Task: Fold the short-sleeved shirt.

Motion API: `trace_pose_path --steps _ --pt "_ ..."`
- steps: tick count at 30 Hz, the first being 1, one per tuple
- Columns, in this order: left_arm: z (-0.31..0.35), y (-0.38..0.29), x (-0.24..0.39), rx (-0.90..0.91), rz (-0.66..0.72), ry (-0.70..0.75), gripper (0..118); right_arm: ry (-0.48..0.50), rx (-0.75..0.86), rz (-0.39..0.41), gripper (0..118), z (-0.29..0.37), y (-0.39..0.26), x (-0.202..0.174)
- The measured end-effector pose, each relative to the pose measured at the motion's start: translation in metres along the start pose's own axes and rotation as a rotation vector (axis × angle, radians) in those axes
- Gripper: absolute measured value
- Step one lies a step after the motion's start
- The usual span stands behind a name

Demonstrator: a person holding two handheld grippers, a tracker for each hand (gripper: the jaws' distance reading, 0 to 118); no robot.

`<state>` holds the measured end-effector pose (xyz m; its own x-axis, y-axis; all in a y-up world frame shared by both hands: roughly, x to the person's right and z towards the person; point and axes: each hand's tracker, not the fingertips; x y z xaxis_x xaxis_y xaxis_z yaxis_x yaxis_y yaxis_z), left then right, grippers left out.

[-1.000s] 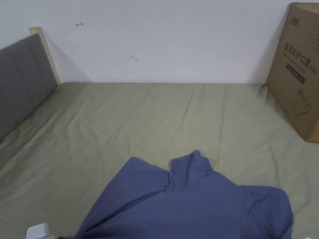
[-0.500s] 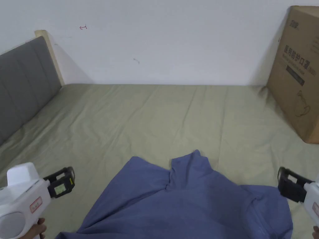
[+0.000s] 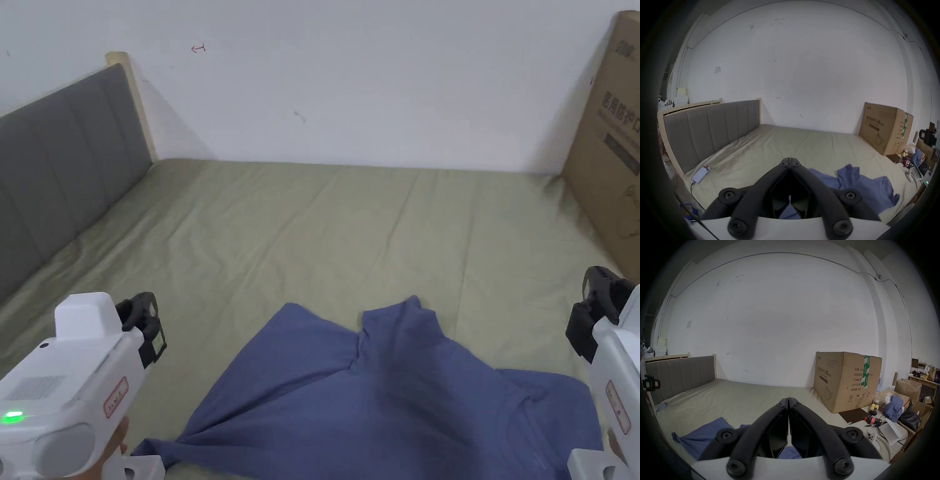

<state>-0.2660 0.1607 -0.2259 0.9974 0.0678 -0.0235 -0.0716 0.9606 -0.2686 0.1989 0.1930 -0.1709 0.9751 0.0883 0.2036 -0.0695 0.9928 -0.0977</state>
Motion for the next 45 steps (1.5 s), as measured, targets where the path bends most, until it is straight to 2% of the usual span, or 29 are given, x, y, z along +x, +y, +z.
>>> trace_pose_path --steps 3,6,10,11,12,14,15,19,20,21,24,26,29,32,38,39,40,41,42,43,44,45 --pt "-0.008 -0.017 -0.012 -0.122 0.003 0.01 0 0.011 -0.021 -0.006 0 -0.005 -0.006 0.0" --pt "-0.019 -0.044 -0.03 -0.217 0.066 0.057 0 0.023 -0.043 -0.006 0 -0.01 -0.011 -0.001" --pt "-0.039 -0.081 -0.052 -0.392 0.107 0.073 0 0.038 -0.067 0.02 0 -0.017 -0.019 -0.005" --pt "-0.044 -0.091 -0.058 -0.43 0.113 0.08 10 0.042 -0.076 0.024 0 -0.02 -0.021 -0.006" --pt "-0.05 -0.102 -0.064 -0.457 0.133 0.096 36 0.047 -0.084 0.024 0 -0.023 -0.023 -0.007" --pt "-0.066 -0.118 -0.072 -0.577 0.154 0.118 100 0.05 -0.098 0.025 0 -0.028 -0.027 -0.009" --pt "-0.074 -0.128 -0.074 -0.645 0.166 0.139 116 0.05 -0.106 0.026 0 -0.031 -0.029 -0.01" --pt "-0.083 -0.151 -0.078 -0.67 0.107 0.194 112 0.05 -0.124 0.041 0 -0.04 -0.038 -0.015" --pt "-0.088 -0.157 -0.081 -0.682 0.097 0.203 108 0.054 -0.134 0.044 0 -0.043 -0.04 -0.015" --pt "-0.094 -0.163 -0.084 -0.714 0.107 0.223 93 0.059 -0.145 0.046 0 -0.042 -0.038 -0.021" --pt "-0.105 -0.175 -0.094 -0.726 0.19 0.232 37 0.068 -0.168 0.059 0 -0.05 -0.044 -0.024" --pt "-0.111 -0.18 -0.093 -0.723 0.219 0.186 20 0.072 -0.185 0.066 0 -0.053 -0.046 -0.028" --pt "-0.112 -0.181 -0.082 -0.716 0.156 0.143 11 0.074 -0.222 0.061 0 -0.066 -0.056 -0.027" --pt "-0.11 -0.182 -0.074 -0.722 0.101 0.159 4 0.084 -0.268 0.043 0 -0.08 -0.065 -0.028" --pt "-0.09 -0.169 -0.081 -0.645 0.152 0.125 1 0.13 -0.452 -0.053 0 -0.137 -0.093 -0.027" --pt "-0.086 -0.163 -0.082 -0.633 0.163 0.118 1 0.14 -0.499 -0.063 5 -0.154 -0.099 -0.029" --pt "-0.082 -0.158 -0.083 -0.617 0.174 0.115 1 0.147 -0.55 -0.054 20 -0.17 -0.105 -0.03" --pt "-0.079 -0.154 -0.085 -0.604 0.186 0.107 1 0.153 -0.584 -0.065 47 -0.189 -0.112 -0.034" --pt "-0.077 -0.15 -0.086 -0.596 0.2 0.099 1 0.171 -0.635 -0.064 88 -0.209 -0.12 -0.037" --pt "-0.076 -0.147 -0.086 -0.588 0.207 0.093 1 0.188 -0.672 -0.077 107 -0.225 -0.127 -0.04" --pt "-0.075 -0.144 -0.087 -0.592 0.21 0.085 1 0.205 -0.712 -0.078 114 -0.244 -0.135 -0.044" --pt "-0.075 -0.143 -0.088 -0.592 0.214 0.076 1 0.214 -0.724 -0.062 113 -0.258 -0.142 -0.05"
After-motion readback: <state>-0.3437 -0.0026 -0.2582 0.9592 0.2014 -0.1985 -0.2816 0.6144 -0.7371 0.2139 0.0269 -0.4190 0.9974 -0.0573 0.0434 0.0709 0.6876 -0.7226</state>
